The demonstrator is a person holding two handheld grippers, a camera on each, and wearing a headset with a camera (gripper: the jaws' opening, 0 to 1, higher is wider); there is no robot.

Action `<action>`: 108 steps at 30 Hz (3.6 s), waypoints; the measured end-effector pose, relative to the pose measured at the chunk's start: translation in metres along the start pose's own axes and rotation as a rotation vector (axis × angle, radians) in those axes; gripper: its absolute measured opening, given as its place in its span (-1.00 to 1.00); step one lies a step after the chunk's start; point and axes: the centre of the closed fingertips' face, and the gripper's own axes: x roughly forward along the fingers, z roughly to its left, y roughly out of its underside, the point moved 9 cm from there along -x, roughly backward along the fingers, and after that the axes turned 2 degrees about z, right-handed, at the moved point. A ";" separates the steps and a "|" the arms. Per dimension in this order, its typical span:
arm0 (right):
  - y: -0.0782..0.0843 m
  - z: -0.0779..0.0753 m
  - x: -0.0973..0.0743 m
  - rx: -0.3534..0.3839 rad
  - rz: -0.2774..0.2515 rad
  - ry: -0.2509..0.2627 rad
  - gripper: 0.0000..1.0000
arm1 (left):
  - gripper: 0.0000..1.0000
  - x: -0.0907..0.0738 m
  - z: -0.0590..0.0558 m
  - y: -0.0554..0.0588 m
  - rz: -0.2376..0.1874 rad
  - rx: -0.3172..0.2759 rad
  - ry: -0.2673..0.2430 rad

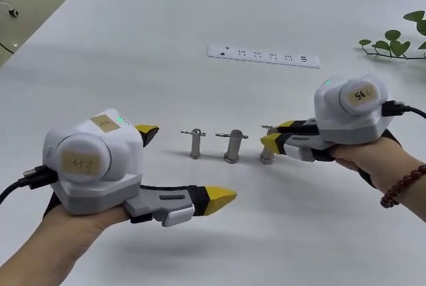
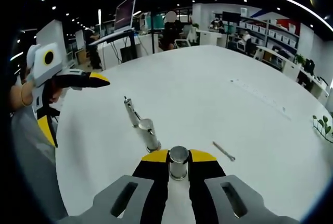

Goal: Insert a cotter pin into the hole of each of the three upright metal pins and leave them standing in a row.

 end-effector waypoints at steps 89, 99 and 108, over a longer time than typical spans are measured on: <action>0.009 0.039 -0.006 -0.019 0.053 -0.128 -0.43 | 0.97 0.001 0.001 0.000 0.009 0.015 0.000; 0.012 0.016 -0.009 -0.007 0.105 -0.119 -0.45 | 0.97 0.001 0.002 -0.001 -0.022 -0.003 -0.012; 0.013 -0.007 -0.007 -0.030 0.163 -0.103 -0.44 | 0.97 0.002 0.002 -0.002 -0.035 -0.009 -0.011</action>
